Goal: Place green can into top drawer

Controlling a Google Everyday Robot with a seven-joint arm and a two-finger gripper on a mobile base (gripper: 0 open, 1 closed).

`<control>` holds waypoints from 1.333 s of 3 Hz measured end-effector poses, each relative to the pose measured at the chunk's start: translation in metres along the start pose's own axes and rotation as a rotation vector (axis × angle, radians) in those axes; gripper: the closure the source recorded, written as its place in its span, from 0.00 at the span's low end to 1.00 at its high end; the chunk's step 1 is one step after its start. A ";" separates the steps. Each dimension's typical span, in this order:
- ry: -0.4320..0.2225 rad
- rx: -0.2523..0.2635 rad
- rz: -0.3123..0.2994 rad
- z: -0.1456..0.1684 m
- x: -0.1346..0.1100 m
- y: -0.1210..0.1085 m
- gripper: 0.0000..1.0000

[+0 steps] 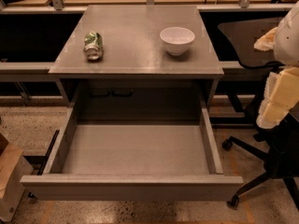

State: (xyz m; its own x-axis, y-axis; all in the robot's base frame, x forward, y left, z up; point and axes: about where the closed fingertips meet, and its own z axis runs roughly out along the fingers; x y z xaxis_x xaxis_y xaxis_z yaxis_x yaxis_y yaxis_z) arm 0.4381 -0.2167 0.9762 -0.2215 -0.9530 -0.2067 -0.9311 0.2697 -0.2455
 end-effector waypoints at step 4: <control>-0.217 0.067 0.065 0.081 -0.104 -0.043 0.00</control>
Offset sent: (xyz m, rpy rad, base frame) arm 0.0351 0.0484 -0.0211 0.1257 -0.0994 -0.0354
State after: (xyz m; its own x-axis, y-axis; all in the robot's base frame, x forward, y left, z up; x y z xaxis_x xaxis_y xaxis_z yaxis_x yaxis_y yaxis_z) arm 0.5247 -0.1177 0.9317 -0.2064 -0.8830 -0.4216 -0.8940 0.3453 -0.2855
